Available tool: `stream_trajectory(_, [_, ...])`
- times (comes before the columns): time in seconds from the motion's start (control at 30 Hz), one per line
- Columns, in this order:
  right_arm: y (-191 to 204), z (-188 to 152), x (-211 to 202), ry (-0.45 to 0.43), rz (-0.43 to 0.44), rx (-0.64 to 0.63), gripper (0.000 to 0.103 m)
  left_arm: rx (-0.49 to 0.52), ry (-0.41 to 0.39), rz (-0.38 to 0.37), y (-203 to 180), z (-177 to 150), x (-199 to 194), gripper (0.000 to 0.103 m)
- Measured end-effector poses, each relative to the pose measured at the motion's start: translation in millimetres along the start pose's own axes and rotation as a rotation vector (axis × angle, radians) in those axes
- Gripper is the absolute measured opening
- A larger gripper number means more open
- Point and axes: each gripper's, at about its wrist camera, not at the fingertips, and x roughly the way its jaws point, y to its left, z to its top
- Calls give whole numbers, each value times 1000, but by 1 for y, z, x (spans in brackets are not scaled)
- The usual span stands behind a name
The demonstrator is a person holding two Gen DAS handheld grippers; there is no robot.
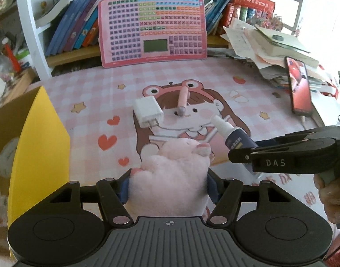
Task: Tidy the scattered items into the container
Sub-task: 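Carry the plush toy with the left tool while the right tool carries the spray bottle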
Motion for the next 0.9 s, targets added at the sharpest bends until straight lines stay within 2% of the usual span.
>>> stream_trajectory(0.27, [6, -32, -25, 11, 33, 66, 31, -24, 16, -55, -5, -23, -20, 65])
stream_trajectory(0.5, [24, -57, -41, 19, 28, 66, 31, -23, 1, -97, -5, -40, -38, 65])
stream_trajectory(0.9, [80, -99, -76, -20, -81, 65, 31, -4, -37, -208, 19, -84, -81, 65])
